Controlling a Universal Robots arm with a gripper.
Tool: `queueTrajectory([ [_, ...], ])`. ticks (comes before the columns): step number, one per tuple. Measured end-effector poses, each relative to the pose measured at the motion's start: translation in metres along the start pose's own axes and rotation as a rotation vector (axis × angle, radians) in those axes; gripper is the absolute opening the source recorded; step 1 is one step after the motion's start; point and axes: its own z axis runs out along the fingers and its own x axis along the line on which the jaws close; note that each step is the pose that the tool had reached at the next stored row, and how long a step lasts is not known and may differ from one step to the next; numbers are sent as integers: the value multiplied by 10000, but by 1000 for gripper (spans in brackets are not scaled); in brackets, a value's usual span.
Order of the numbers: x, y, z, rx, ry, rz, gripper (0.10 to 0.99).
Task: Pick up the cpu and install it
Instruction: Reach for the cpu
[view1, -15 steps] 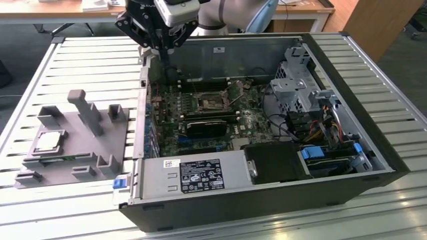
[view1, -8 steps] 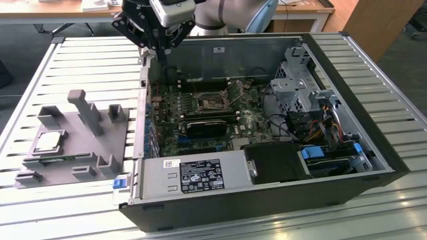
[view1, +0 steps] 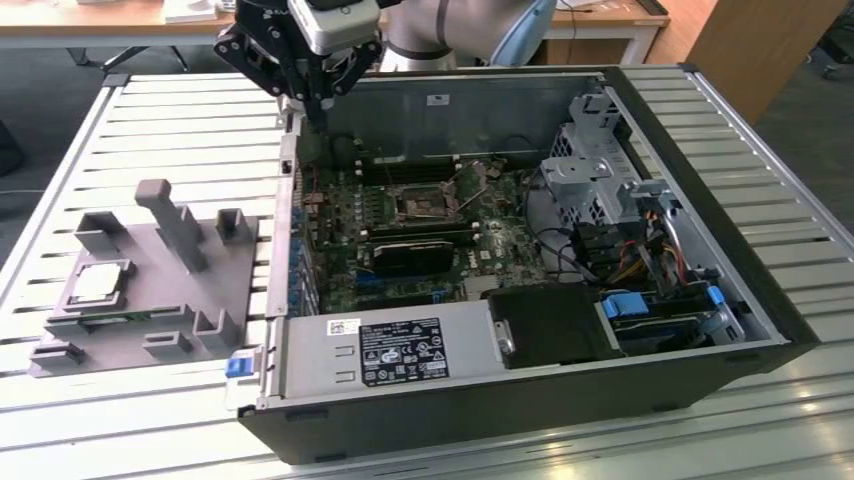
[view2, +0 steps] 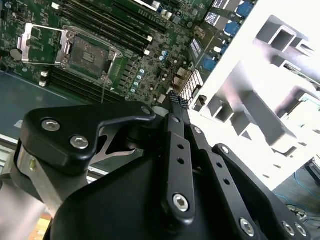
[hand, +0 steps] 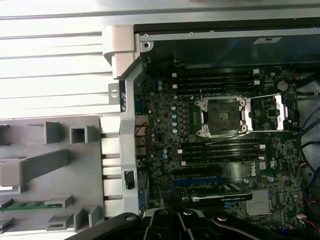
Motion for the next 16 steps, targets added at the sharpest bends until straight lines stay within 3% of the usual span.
queueTrajectory([
  [16, 95, -7, 1, -1, 2, 0, 106],
])
